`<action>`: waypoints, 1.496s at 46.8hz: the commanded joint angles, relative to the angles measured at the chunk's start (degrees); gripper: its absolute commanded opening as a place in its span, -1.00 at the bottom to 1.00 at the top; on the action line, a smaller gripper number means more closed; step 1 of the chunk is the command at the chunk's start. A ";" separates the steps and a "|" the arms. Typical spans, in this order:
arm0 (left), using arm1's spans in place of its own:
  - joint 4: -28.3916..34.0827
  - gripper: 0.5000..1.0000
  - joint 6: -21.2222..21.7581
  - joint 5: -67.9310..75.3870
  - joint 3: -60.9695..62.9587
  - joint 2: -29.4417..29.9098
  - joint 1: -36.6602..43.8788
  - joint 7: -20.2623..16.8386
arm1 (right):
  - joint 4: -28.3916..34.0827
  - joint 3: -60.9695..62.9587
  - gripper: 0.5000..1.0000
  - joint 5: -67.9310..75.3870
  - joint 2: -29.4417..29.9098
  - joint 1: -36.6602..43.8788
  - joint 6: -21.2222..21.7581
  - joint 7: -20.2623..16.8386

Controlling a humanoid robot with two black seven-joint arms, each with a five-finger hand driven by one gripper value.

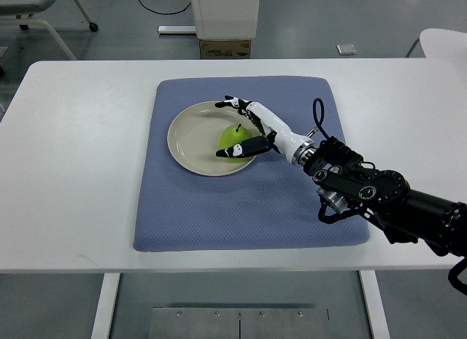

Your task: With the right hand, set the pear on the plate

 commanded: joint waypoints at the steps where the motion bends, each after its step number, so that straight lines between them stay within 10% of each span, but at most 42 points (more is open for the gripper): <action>1: 0.01 1.00 -0.01 -0.01 -0.03 0.00 0.00 0.00 | -0.11 0.09 1.00 -0.01 0.00 0.17 0.09 -0.02; 40: 0.01 1.00 -0.01 -0.01 -0.03 0.00 0.00 0.00 | 1.04 10.01 1.00 -0.01 -11.16 -2.64 7.38 2.26; 70: 0.01 1.00 -0.01 -0.01 -0.03 0.00 0.00 0.00 | -1.95 38.58 1.00 9.66 -8.26 -7.91 6.24 -10.31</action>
